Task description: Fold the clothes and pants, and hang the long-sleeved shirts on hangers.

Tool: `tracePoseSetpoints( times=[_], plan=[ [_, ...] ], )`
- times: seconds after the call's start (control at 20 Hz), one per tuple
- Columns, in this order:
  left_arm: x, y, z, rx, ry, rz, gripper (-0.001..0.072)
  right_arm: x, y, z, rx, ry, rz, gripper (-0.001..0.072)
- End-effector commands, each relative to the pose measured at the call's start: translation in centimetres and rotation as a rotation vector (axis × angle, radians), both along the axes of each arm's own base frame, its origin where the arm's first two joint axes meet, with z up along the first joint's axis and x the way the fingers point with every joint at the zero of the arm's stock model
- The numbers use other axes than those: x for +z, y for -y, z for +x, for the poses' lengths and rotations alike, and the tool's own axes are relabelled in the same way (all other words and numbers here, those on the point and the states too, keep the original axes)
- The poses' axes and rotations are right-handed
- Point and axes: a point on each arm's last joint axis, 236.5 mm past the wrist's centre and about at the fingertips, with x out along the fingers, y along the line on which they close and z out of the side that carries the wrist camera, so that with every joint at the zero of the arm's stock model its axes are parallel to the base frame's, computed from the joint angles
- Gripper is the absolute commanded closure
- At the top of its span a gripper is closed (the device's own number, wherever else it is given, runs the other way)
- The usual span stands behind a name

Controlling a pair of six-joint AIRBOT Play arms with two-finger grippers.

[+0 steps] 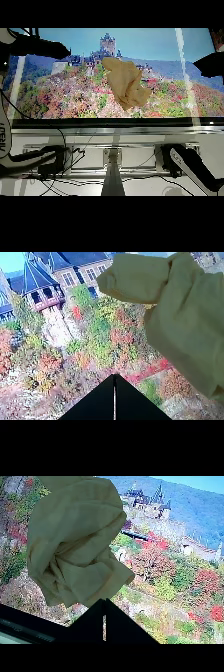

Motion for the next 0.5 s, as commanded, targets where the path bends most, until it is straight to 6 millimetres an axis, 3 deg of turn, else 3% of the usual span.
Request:
tracePoseSetpoints(
  times=[0.0,0.3,0.45],
  plan=[
    [-0.1,0.0,0.0,0.001,-0.004,-0.001,0.0691,-0.1,0.0,0.0,0.001,-0.003,0.0,0.0699],
    [-1.0,-0.1,0.3,0.001,-0.021,0.0,0.069,0.0,0.0,0.0,0.001,0.002,-0.001,0.0699],
    [-1.2,-0.1,0.3,0.001,-0.026,0.0,0.069,2.9,0.8,3.1,0.078,0.227,-0.128,0.0699]
  ],
)
